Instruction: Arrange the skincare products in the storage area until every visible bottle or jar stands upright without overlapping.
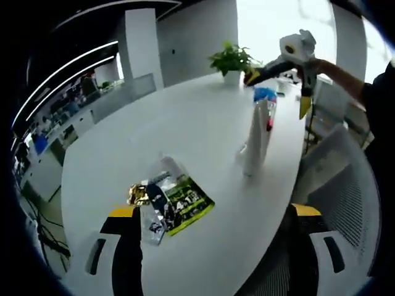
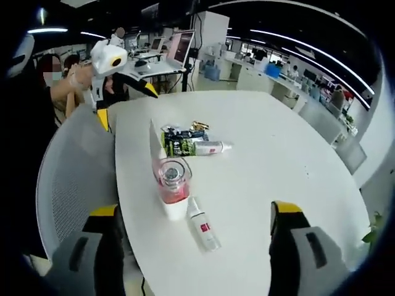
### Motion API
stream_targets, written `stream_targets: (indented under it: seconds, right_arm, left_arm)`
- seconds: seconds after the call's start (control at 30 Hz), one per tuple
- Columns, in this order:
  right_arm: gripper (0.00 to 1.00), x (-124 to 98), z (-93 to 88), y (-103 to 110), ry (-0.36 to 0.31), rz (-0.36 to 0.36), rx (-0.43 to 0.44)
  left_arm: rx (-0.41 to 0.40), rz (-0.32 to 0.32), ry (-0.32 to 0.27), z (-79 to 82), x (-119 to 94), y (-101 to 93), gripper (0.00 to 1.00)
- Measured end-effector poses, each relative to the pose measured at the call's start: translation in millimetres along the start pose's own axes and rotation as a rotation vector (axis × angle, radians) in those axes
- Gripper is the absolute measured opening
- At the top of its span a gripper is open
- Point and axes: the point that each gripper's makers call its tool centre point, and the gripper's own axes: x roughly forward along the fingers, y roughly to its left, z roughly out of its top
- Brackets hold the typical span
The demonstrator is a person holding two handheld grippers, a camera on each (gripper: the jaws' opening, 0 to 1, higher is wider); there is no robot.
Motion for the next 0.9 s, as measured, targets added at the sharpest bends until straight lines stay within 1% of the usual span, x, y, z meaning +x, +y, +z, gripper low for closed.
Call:
stream_targets:
  seconds: [0.03,0.1,0.2,0.23,0.27,0.33,0.4,0.47,0.53,0.63,0.67,0.7,0.73,0.77,0.83,0.9]
  right_arm:
    - [1.00,2,-7.6,-2,0.024,0.001,0.005]
    - [1.00,5,-20.5,-6,0.068,-0.004,0.007]
    - [0.99,11,-34.8,-9,0.111,0.004,0.018]
    - [0.99,14,-42.6,-9,0.139,0.014,0.035]
    - [0.99,16,-45.6,-11,0.146,0.011,0.032]
    - [0.95,22,-55.0,-13,0.176,0.014,0.026]
    - [0.93,29,-63.8,-14,0.203,0.017,0.029]
    - [0.87,35,-72.3,-13,0.239,0.033,0.018]
    - [0.84,42,-75.5,-11,0.254,0.043,0.015]
    - [0.73,49,-80.2,-13,0.288,0.033,-0.024]
    - [0.71,52,-85.5,-13,0.326,0.040,-0.023]
    - [0.67,54,-87.2,-13,0.340,0.041,-0.028]
    - [0.65,59,-86.8,-13,0.336,0.040,-0.026]
    - [0.62,62,-86.9,-12,0.338,0.055,-0.025]
    - [0.58,69,-85.9,-10,0.336,0.079,-0.021]
    - [0.54,75,-87.4,-6,0.350,0.113,-0.032]
  left_arm:
    - [-0.005,-0.013,-0.004,0.0,2,-2.0,0.97]
    - [-0.017,-0.052,0.010,-3.8,6,-8.2,0.97]
    - [-0.008,-0.055,0.019,-6.0,11,-9.1,0.97]
    - [-0.009,-0.053,0.020,-6.1,11,-8.4,0.97]
    - [-0.014,-0.051,0.025,-6.4,12,-7.1,0.97]
    - [-0.014,-0.045,0.021,-5.6,13,-5.5,0.97]
    - [-0.019,-0.047,0.026,-6.6,14,-5.2,0.97]
    - [-0.020,-0.042,0.025,-7.6,15,-4.9,0.97]
    - [-0.026,-0.044,0.024,-9.0,16,-5.7,0.97]
    - [-0.032,-0.049,0.019,-10.9,16,-7.7,0.97]
    - [-0.036,-0.052,0.020,-11.8,16,-8.6,0.97]
    - [-0.038,-0.053,0.021,-12.4,16,-9.2,0.97]
    - [-0.040,-0.056,0.020,-13.0,16,-10.2,0.97]
    - [-0.043,-0.058,0.018,-13.1,16,-11.0,0.97]
    - [-0.046,-0.058,0.015,-13.6,15,-12.2,0.97]
    - [-0.051,-0.052,0.011,-14.1,13,-12.2,0.97]
